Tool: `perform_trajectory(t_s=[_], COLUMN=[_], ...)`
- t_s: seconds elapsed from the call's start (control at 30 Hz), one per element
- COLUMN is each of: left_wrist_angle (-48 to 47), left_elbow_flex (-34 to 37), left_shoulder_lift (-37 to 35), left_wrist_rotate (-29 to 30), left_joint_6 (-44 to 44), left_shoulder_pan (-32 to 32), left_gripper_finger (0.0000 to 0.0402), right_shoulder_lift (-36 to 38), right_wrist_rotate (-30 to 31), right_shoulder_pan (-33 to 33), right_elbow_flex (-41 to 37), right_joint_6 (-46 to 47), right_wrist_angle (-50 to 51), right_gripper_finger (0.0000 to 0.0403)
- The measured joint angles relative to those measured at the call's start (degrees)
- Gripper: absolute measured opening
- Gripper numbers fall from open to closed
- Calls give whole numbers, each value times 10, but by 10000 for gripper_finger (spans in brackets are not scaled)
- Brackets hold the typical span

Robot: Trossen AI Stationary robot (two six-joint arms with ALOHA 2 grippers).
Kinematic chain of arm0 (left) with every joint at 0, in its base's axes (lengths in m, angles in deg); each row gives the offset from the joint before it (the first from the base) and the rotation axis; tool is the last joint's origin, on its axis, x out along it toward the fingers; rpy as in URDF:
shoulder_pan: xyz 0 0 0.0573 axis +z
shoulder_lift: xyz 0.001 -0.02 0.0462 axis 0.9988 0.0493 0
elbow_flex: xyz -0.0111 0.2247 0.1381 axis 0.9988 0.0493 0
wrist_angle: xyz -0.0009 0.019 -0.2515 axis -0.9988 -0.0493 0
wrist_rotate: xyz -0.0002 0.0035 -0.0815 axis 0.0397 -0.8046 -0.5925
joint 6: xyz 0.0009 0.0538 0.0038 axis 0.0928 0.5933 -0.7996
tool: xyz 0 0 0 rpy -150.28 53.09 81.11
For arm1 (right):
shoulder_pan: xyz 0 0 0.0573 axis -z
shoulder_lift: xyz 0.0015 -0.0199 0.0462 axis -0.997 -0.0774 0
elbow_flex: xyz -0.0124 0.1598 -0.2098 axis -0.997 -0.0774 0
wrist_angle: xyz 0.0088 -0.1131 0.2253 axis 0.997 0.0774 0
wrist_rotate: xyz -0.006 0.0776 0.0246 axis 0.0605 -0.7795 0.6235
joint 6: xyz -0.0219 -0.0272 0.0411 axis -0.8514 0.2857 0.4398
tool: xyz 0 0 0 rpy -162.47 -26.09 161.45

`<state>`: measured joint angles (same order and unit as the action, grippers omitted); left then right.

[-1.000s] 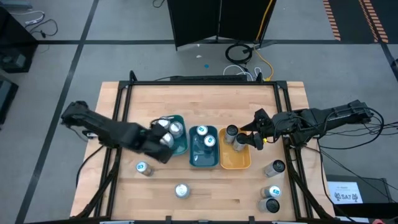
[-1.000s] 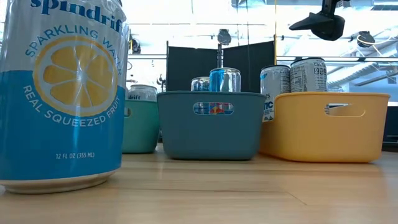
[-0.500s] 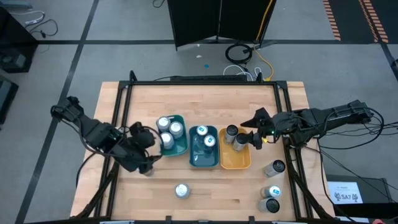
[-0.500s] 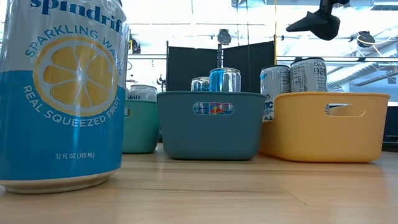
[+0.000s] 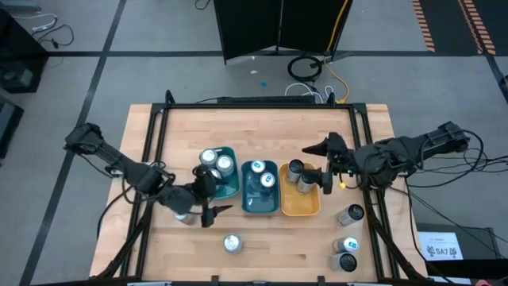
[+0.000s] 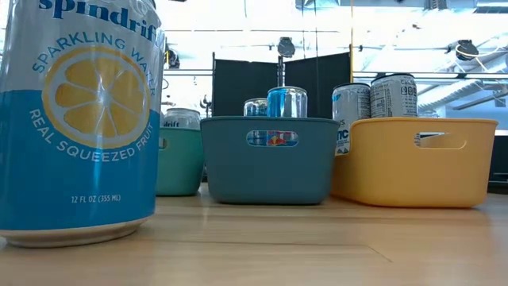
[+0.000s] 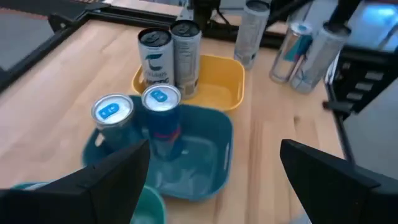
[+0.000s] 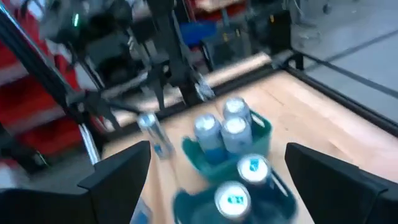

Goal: Sort soda cans
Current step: Put the white-blue soda can into the yellow bin

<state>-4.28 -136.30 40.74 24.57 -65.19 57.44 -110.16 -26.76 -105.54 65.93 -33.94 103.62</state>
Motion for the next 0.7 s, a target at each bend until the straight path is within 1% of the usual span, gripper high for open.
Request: perform_trajectory(t_s=[0.07, 0.13, 0.17, 0.23, 0.27, 0.3, 0.33, 0.4, 0.47, 0.5, 0.57, 0.7], left_wrist_angle=[44, 94, 110, 140, 150, 148, 145, 151, 151, 151, 148, 139], left_elbow_flex=[41, 74, 88, 106, 110, 113, 114, 114, 114, 114, 114, 114], left_shoulder_lift=[-14, -26, -35, -47, -51, -56, -57, -60, -61, -61, -61, -60], left_wrist_rotate=[-22, -50, -62, -79, -86, -92, -97, -105, -107, -108, -108, -135], left_joint_6=[0, 0, 0, 8, 14, 22, 27, 29, 30, 30, 30, 30], left_shoulder_pan=[20, 40, 48, 63, 70, 75, 80, 89, 92, 92, 92, 92], left_gripper_finger=[368, 368, 368, 368, 368, 368, 368, 368, 368, 368, 368, 368], right_shoulder_lift=[-39, -77, -97, -133, -151, -166, -173, -162, -160, -160, -166, -156], right_wrist_rotate=[22, 43, 46, 40, 24, 5, -15, -52, -84, -92, -109, -155], right_shoulder_pan=[-8, -9, -9, -7, -7, -7, -7, -14, -21, -24, -37, -72], right_elbow_flex=[74, 157, 201, 278, 309, 332, 341, 326, 314, 306, 285, 217], right_joint_6=[30, 108, 157, 289, 359, 427, 471, 478, 510, 531, 580, 645], right_wrist_angle=[104, 256, 341, 511, 597, 658, 658, 608, 581, 595, 659, 638], right_gripper_finger=[364, 364, 364, 364, 364, 364, 364, 364, 364, 364, 364, 364])
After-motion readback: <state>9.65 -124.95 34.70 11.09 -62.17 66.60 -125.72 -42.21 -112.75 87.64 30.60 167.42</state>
